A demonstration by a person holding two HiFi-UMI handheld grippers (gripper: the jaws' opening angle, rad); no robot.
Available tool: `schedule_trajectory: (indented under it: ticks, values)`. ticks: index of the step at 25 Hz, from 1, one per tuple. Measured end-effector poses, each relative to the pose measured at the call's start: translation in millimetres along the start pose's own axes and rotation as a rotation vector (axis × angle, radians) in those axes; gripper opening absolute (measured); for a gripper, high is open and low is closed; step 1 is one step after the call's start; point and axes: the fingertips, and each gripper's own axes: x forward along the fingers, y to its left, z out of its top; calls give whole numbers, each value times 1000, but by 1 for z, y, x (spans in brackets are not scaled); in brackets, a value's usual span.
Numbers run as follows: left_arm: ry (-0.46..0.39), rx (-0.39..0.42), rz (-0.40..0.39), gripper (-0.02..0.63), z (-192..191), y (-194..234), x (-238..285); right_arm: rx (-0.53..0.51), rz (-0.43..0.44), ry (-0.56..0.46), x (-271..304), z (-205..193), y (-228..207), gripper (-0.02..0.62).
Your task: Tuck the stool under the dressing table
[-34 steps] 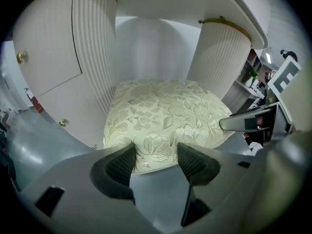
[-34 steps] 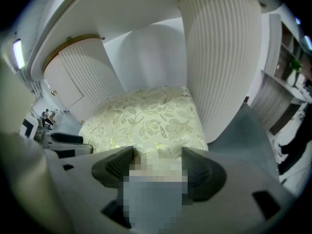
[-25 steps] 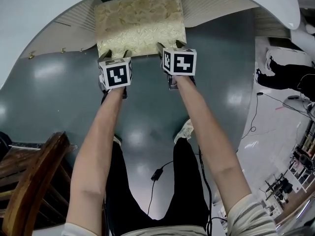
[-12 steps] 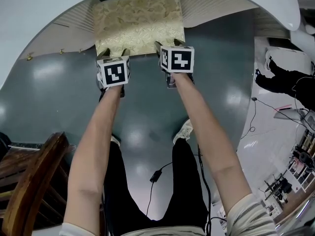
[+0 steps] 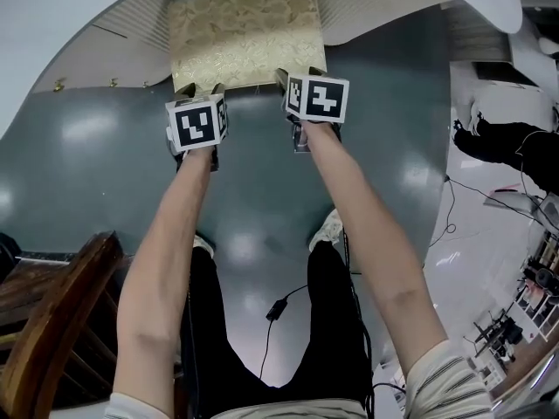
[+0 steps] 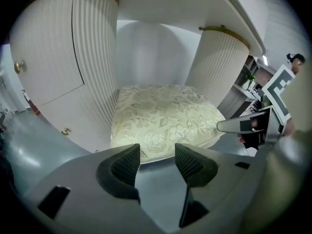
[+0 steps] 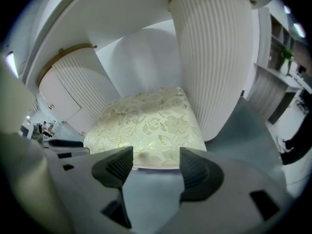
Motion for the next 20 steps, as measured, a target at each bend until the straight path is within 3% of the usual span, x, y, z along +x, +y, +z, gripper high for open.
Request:
schedule_trajectory:
  ticks: [3, 8, 10, 17, 20]
  values:
    - [-10, 1, -8, 175, -4, -5, -12, 14, 3, -13, -15, -7, 6, 278]
    - [-27, 19, -2, 60, -10, -17, -46, -11, 12, -16, -47, -19, 14, 120]
    - [-40, 9, -20, 15, -13, -24, -58, -11, 23, -28, -60, -21, 18, 28]
    - [-91, -46, -110, 6, -17, -53, -96, -87, 117, -85, -107, -16, 39, 13]
    - [-137, -41, -130, 6, -22, -64, -129, -44, 132, -114, -143, -26, 47, 13]
